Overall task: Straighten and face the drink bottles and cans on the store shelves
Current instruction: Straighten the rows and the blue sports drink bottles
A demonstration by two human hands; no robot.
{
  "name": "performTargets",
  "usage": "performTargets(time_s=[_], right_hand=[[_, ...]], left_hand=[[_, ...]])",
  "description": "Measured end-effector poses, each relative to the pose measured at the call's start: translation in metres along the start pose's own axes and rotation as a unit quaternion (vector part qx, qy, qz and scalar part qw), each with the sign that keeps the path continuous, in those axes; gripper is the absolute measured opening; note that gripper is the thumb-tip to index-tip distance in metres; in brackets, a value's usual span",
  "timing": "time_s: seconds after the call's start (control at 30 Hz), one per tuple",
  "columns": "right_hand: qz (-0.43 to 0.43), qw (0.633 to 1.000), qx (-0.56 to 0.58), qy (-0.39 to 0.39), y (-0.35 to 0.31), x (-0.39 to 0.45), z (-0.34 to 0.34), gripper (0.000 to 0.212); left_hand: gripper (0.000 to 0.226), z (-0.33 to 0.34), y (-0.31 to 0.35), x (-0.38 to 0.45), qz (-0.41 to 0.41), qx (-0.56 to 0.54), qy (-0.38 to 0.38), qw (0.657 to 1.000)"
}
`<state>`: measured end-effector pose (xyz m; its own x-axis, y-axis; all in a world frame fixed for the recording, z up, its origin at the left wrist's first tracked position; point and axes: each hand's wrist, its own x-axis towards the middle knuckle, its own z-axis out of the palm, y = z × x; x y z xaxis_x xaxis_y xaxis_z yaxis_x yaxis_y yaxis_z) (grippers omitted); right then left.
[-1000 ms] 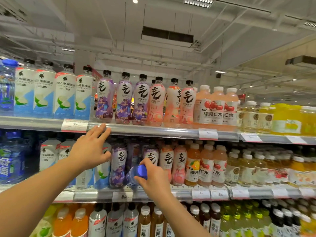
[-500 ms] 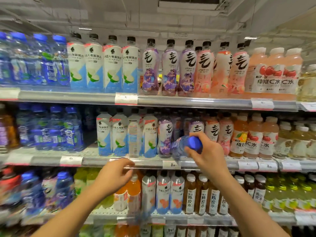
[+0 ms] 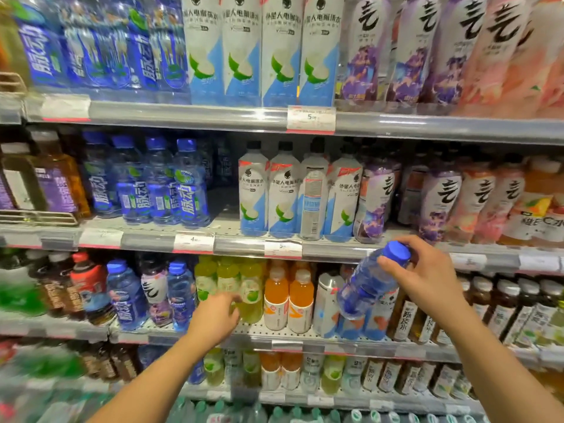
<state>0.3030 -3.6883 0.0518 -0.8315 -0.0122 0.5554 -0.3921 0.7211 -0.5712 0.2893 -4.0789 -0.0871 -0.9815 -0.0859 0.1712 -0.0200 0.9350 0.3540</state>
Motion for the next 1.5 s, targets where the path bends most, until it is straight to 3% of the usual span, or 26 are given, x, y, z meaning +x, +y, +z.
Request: performTargets(time_s=[0.23,0.3,0.4,0.5,0.57,0.67,0.73,0.83,0.93,1.13,1.3,1.43,1.5], right_hand=[[0.047,0.996,-0.071,-0.013,0.001,-0.011,0.010,0.027],[0.056,0.996,-0.069,-0.017,0.000,-0.017,0.014,0.029],[0.057,0.996,-0.053,-0.033,-0.003,-0.023,0.026,0.038],[0.055,0.996,-0.020,-0.063,-0.011,-0.027,0.047,0.024],[0.053,0.994,-0.011,-0.090,-0.019,-0.029,0.064,0.023],[0.044,0.991,0.027,-0.120,-0.035,-0.032,0.091,0.023],[0.038,0.989,0.051,-0.135,-0.046,-0.033,0.109,0.023],[0.035,0.985,0.079,-0.148,-0.058,-0.035,0.135,0.023],[0.028,0.983,0.088,-0.158,-0.067,-0.036,0.156,0.023],[0.005,0.980,0.081,-0.181,-0.088,-0.037,0.194,0.026],[-0.042,0.973,0.071,-0.218,-0.124,-0.035,0.238,0.030],[-0.101,0.959,0.085,-0.251,-0.163,-0.038,0.283,0.043],[-0.120,0.949,0.083,-0.278,-0.180,-0.039,0.308,0.037]], left_hand=[[0.029,0.020,-0.019,0.002,-0.017,-0.050,0.036,0.998],[0.022,0.020,-0.035,0.000,-0.028,-0.061,0.092,0.994],[0.017,0.006,-0.070,0.000,-0.051,-0.057,0.233,0.969],[0.030,-0.025,-0.103,0.006,-0.112,-0.074,0.301,0.944],[0.043,-0.046,-0.122,0.017,-0.144,-0.077,0.285,0.945],[0.062,-0.060,-0.148,0.037,-0.170,-0.056,0.185,0.966],[0.067,-0.065,-0.155,0.048,-0.166,-0.043,0.121,0.978],[0.071,-0.066,-0.152,0.057,-0.203,-0.065,0.095,0.972],[0.071,-0.064,-0.159,0.062,-0.229,-0.086,0.103,0.964],[0.038,-0.063,-0.175,0.037,-0.166,-0.105,0.156,0.968],[0.031,-0.069,-0.176,-0.012,-0.172,-0.179,0.267,0.931],[0.027,-0.080,-0.183,-0.047,-0.218,-0.200,0.288,0.911],[0.027,-0.081,-0.190,-0.061,-0.233,-0.204,0.289,0.906]])
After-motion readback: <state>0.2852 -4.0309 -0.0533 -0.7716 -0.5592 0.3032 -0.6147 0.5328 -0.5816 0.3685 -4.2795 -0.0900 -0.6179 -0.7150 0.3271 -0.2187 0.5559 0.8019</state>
